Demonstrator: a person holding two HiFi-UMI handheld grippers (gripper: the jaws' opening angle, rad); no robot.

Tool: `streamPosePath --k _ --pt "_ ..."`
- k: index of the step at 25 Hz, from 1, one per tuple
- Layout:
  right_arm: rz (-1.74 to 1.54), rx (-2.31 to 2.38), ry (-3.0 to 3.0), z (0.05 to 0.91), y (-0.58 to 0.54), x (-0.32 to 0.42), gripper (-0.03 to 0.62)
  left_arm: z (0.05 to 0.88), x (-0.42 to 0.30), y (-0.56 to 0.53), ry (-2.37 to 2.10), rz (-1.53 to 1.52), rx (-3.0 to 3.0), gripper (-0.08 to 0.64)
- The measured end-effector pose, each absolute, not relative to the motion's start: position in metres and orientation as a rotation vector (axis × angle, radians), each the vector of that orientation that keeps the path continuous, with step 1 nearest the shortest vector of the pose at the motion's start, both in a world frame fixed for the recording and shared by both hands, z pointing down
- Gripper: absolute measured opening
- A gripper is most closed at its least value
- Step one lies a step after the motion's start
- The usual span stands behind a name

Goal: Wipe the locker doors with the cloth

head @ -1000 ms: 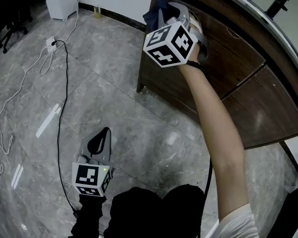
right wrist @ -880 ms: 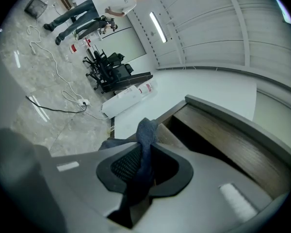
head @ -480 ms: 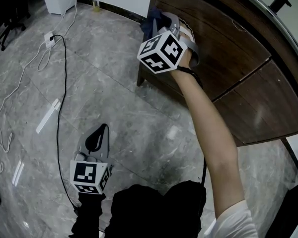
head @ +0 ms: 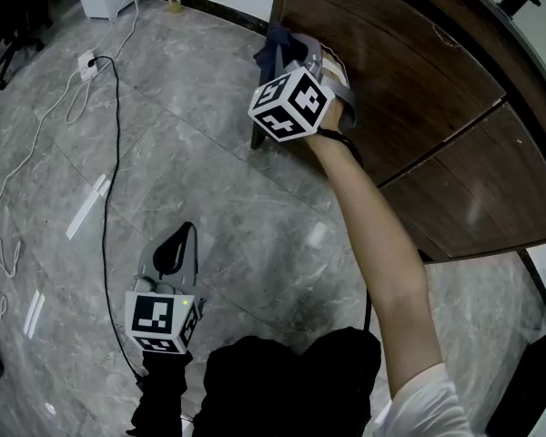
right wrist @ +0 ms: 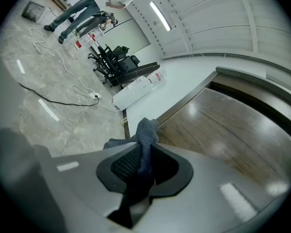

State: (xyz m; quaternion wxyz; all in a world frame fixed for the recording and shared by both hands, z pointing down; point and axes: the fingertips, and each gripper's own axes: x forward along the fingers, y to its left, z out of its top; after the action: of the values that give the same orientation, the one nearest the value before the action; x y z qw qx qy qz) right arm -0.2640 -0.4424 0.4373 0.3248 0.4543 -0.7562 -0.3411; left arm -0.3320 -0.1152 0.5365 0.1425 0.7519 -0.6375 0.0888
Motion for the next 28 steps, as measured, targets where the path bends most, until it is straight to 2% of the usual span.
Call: streamPosePath --k 28 --pt "-0.681 1.077 -1.976 0.583 -0.435 -0.258 0.057 0.554 -0.341 -0.113 -1.845 0.299 2.135 0.003"
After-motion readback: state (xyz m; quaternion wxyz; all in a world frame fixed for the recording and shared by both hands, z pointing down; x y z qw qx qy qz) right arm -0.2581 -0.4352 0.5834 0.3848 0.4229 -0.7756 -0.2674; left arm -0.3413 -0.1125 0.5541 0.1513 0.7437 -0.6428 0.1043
